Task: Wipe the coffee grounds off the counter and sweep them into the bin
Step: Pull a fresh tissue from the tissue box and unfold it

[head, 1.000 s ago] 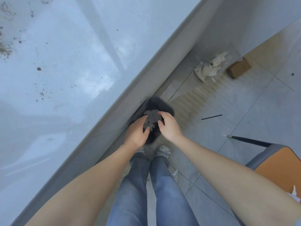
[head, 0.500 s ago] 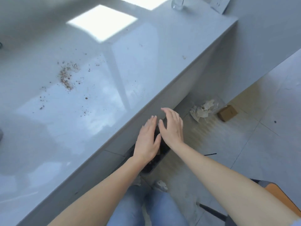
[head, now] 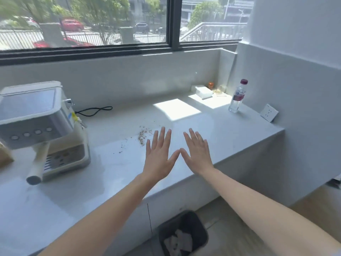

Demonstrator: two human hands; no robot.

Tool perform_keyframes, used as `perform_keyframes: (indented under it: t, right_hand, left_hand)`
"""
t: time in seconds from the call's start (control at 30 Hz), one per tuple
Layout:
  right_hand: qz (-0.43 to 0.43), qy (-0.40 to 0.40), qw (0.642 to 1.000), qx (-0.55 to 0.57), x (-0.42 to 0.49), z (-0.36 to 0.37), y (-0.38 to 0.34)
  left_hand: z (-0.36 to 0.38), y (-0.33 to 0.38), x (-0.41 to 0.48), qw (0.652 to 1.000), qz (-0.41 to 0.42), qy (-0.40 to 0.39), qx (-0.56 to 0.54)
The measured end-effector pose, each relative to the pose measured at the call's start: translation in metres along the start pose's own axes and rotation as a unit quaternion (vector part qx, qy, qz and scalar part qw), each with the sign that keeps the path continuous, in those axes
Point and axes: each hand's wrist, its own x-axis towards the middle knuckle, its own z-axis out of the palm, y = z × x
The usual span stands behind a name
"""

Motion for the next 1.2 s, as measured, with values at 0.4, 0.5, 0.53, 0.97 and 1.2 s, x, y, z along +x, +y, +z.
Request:
perform_keyframes:
  t: [0.4, 0.5, 0.53, 0.97, 1.2]
  right_hand:
    - [-0.120, 0.050, 0.988, 0.080, 0.063, -0.002, -0.197]
    - [-0.120, 0.069, 0.985, 0.101, 0.073, 0.004, -0.251]
    - [-0.128, 0.071, 0.984, 0.104, 0.074, 0.009, -0.270]
    - [-0.279, 0.020, 0.944, 0.176, 0.096, 0.096, -0.483]
    - [-0.327, -0.077, 0.921, 0.198, 0.134, 0.149, -0.548]
  left_hand:
    - [-0.169, -0.097, -0.022, 0.992, -0.028, 0.107, 0.066]
    - [-0.210, -0.136, -0.040, 0.988, -0.031, 0.115, 0.095]
    - [-0.224, -0.151, -0.047, 0.987, -0.036, 0.119, 0.104]
    - [-0.339, -0.332, -0.131, 0.963, -0.183, 0.128, 0.153]
    - [-0.351, -0.391, -0.134, 0.945, -0.262, 0.145, 0.128]
